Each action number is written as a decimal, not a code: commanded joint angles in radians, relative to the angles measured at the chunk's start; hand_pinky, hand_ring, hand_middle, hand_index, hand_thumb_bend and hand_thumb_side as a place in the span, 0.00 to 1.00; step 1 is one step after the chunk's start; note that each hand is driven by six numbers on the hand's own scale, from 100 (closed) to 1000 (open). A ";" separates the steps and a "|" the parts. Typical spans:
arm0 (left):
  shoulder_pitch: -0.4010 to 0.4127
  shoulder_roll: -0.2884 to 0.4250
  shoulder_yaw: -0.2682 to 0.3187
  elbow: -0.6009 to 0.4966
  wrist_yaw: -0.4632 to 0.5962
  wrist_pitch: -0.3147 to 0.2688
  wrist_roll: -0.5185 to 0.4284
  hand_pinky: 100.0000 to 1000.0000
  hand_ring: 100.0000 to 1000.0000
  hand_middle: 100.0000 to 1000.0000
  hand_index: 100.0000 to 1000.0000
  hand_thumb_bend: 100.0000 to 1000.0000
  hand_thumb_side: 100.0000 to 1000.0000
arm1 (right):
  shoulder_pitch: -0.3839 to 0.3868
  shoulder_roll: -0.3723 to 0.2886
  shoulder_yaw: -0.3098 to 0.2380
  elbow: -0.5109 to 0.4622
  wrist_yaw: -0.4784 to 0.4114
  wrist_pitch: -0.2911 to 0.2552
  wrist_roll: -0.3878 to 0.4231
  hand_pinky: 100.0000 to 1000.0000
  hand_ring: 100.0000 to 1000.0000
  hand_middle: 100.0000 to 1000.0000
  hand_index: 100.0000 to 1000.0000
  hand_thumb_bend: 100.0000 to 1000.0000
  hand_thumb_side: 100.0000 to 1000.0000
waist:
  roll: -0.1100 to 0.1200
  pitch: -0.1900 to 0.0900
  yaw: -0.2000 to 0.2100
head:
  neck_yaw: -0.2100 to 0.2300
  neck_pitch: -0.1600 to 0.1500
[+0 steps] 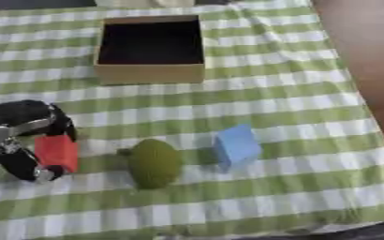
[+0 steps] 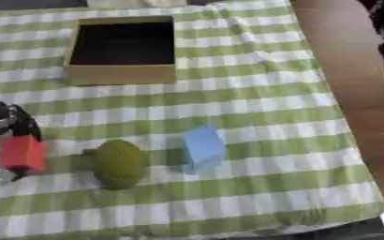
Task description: Pick up objects on the table and place them in the box.
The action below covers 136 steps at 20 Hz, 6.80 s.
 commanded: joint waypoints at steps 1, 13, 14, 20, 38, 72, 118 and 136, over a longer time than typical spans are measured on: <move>-0.060 0.036 0.052 -0.055 0.030 0.007 0.012 0.71 0.59 0.37 0.64 0.14 0.00 | -0.009 -0.019 -0.009 -0.020 0.003 0.002 -0.003 1.00 0.85 0.58 0.88 0.00 0.53 | 0.011 -0.012 0.003 | -0.003 0.005; -0.438 -0.173 0.023 0.159 0.098 -0.054 -0.091 0.69 0.59 0.40 0.66 0.00 0.01 | -0.009 -0.027 0.002 -0.020 -0.003 -0.001 0.006 1.00 0.85 0.58 0.88 0.00 0.52 | 0.008 -0.021 0.002 | -0.005 0.005; -0.465 -0.199 0.022 0.198 0.095 -0.062 -0.092 0.69 0.59 0.40 0.66 0.00 0.01 | -0.010 -0.027 0.003 -0.020 -0.004 -0.001 0.007 1.00 0.85 0.58 0.88 0.00 0.52 | 0.006 -0.020 -0.001 | -0.004 0.005; -0.603 -0.351 0.036 0.458 0.047 -0.142 -0.073 0.67 0.59 0.41 0.66 0.00 0.01 | -0.027 -0.022 0.010 -0.020 -0.008 -0.001 0.022 1.00 0.85 0.58 0.88 0.00 0.52 | 0.004 0.001 -0.024 | 0.022 -0.005; -0.740 -0.504 0.210 0.959 -0.318 -0.386 0.111 0.69 0.62 0.45 0.68 0.02 0.00 | -0.063 -0.016 0.014 -0.020 -0.007 -0.006 0.052 1.00 0.85 0.58 0.89 0.00 0.52 | 0.008 0.071 -0.085 | 0.091 -0.089; -0.620 -0.325 0.106 0.508 -0.083 -0.328 0.123 0.85 0.86 0.76 0.89 0.07 0.00 | -0.031 -0.011 -0.001 -0.020 -0.004 0.009 0.045 1.00 0.85 0.58 0.89 0.00 0.53 | 0.016 0.036 -0.063 | 0.040 -0.033; -0.154 -0.171 -0.142 -0.096 -0.039 -0.157 -0.078 0.88 0.87 0.78 0.90 0.43 0.53 | -0.022 0.007 0.002 -0.020 -0.026 0.033 0.036 1.00 0.85 0.58 0.89 0.00 0.53 | 0.007 -0.014 -0.028 | 0.013 0.005; -0.124 -0.281 -0.184 0.145 -0.268 -0.234 0.022 0.83 0.82 0.72 0.86 0.34 0.36 | -0.021 0.025 0.003 -0.020 -0.024 0.046 0.051 1.00 0.86 0.58 0.89 0.00 0.54 | 0.002 -0.003 -0.036 | 0.024 0.005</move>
